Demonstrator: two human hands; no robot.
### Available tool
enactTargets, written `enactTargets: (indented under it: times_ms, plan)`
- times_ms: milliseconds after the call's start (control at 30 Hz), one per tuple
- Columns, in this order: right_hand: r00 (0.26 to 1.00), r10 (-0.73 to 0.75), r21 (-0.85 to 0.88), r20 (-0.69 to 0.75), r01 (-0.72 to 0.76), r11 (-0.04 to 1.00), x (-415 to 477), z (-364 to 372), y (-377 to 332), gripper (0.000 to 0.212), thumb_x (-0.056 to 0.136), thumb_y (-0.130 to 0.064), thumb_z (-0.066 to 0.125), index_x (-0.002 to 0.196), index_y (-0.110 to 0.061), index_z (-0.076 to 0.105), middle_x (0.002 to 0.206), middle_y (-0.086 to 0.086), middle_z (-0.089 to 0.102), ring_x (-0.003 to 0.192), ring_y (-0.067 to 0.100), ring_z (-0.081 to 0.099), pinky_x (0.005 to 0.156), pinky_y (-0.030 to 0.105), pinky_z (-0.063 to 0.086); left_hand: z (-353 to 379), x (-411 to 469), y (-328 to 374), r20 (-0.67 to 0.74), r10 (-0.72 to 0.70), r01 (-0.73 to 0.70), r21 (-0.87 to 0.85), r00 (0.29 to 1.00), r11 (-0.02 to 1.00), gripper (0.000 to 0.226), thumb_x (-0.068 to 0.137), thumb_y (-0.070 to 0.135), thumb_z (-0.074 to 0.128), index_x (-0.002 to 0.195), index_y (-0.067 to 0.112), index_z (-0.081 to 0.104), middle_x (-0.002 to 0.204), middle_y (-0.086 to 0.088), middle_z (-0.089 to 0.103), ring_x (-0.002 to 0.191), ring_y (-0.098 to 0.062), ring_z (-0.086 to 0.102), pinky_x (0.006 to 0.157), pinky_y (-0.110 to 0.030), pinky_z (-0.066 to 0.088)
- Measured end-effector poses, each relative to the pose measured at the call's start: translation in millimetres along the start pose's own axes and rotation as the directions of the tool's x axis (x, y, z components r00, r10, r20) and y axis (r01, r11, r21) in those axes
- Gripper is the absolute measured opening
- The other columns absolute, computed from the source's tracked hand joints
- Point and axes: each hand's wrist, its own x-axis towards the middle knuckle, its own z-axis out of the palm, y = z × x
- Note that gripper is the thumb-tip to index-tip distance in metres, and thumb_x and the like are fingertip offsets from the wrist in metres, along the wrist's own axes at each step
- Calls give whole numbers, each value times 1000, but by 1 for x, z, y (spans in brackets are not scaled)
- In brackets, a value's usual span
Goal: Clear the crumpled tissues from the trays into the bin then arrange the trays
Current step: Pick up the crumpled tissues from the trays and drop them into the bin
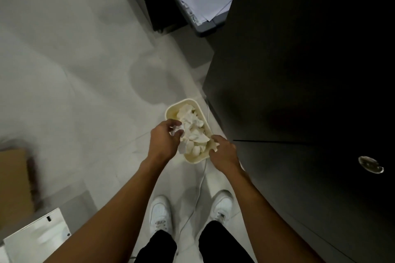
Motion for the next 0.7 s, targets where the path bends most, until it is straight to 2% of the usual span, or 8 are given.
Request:
enactTargets:
  times_ms: [133,233,300,400,500,567,700]
  plan:
    - [997,11,108,-78,-2,994,-6,-19,5,42,95,-11,64,135,-23,61,129,-3,63,111,14,58,86,22,46,22,0,9,40,-28,27,11,999,1000,29,90,27,74,118,20,72,118,-4,72,106,-25,68,88,-27,51]
    - [993,12,157,-117,6,988,-9,-28,6,44,93,-11,67,135,-24,61,128,-2,63,115,19,61,91,24,47,34,-9,5,261,-66,-6,265,963,964,45,92,30,70,136,18,63,137,-10,63,123,-31,60,102,-34,46]
    - [992,10,166,-122,11,986,-16,-34,2,44,94,-10,67,135,-23,60,129,0,62,114,20,62,90,23,47,33,-21,3,324,-111,-6,340,940,941,45,94,28,66,137,15,61,140,-11,60,126,-32,58,103,-34,44]
    - [990,-27,181,-138,52,982,-33,-45,-12,42,95,-9,65,134,-23,60,128,1,63,112,19,63,85,20,47,16,-37,8,296,-110,6,332,949,943,41,94,28,64,133,15,63,135,-9,65,120,-29,63,102,-33,45]
    - [986,-73,190,-151,101,977,-56,-59,-33,40,96,-10,64,134,-22,59,127,1,62,114,20,64,68,5,46,-11,-52,26,261,-79,4,275,962,961,38,95,26,65,131,15,65,131,-6,68,118,-26,64,102,-33,47]
    - [984,-89,192,-157,118,974,-75,-70,-49,39,97,-12,63,135,-21,59,126,-1,62,113,17,64,61,2,43,-32,-63,46,228,-59,4,237,972,972,37,96,26,65,131,15,66,128,-5,69,116,-24,64,100,-31,48]
    - [976,-113,210,-185,152,966,-115,-97,-85,40,95,-13,64,132,-27,60,123,-4,64,108,13,64,75,11,48,-76,-84,97,172,12,-38,147,985,988,33,96,27,66,127,16,67,120,-2,72,106,-18,67,90,-22,46]
